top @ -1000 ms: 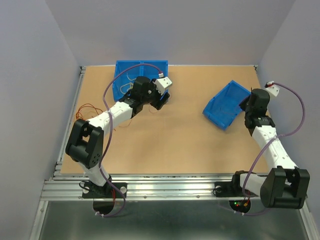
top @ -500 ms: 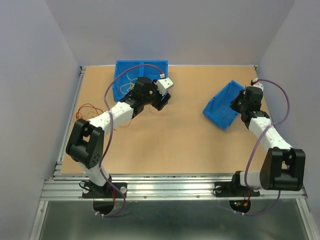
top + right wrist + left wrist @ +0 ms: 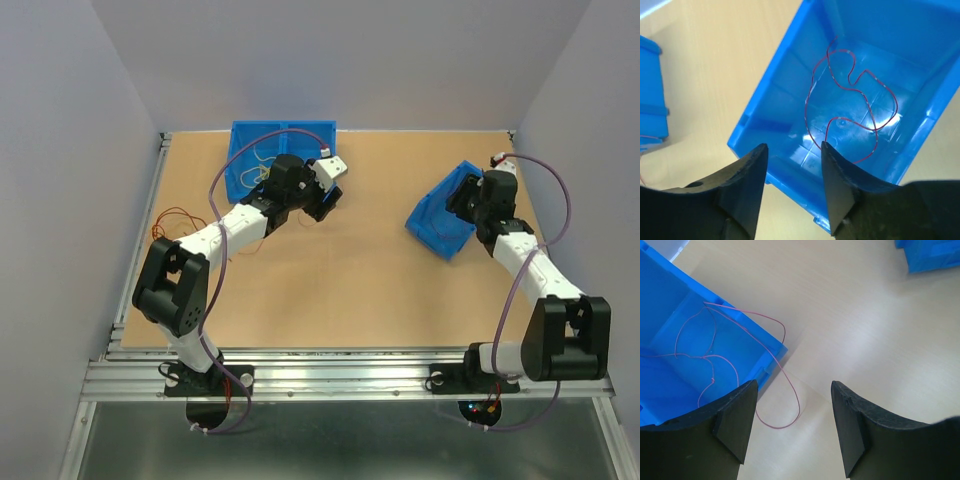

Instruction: Untangle the cables

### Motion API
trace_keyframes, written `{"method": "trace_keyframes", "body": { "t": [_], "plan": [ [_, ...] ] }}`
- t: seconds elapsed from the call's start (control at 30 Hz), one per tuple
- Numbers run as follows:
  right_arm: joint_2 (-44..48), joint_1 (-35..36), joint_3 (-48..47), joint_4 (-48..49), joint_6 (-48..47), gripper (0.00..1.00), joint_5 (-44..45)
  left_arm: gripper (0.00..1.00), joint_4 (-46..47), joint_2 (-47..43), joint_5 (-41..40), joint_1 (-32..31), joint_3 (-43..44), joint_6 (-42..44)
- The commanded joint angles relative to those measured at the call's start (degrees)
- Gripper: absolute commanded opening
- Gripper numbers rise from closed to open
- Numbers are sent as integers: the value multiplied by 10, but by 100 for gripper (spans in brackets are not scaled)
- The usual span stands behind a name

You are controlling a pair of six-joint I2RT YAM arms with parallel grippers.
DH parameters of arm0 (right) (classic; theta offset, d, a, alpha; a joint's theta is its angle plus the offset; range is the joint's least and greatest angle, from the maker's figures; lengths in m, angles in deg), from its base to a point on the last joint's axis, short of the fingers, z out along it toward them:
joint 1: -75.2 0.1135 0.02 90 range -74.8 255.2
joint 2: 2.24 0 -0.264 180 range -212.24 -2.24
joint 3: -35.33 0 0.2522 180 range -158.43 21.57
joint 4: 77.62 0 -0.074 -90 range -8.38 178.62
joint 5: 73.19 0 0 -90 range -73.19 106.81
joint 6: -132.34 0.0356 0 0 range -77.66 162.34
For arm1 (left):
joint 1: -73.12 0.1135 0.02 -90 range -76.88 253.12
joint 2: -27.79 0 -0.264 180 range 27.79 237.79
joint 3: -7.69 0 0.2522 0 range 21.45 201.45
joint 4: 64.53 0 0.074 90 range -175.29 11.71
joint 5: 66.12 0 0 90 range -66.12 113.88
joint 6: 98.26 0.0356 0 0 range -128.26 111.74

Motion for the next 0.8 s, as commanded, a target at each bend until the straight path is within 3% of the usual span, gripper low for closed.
{"method": "trace_keyframes", "body": {
  "t": [0.0,0.33,0.47,0.63,0.77],
  "plan": [
    [48,16,-25,19,-4,55,20,71,15,0,-6,-4,1,3],
    [99,50,3,34,-5,57,-15,72,-33,24,-24,-4,33,-12],
    [110,60,12,35,-3,57,-10,71,-89,55,-70,-4,81,-16],
    [136,84,35,37,0,62,-13,72,-95,77,-137,-9,88,-21],
    [136,116,52,79,2,64,-49,72,-119,80,-145,-11,86,-20]
  ]
}}
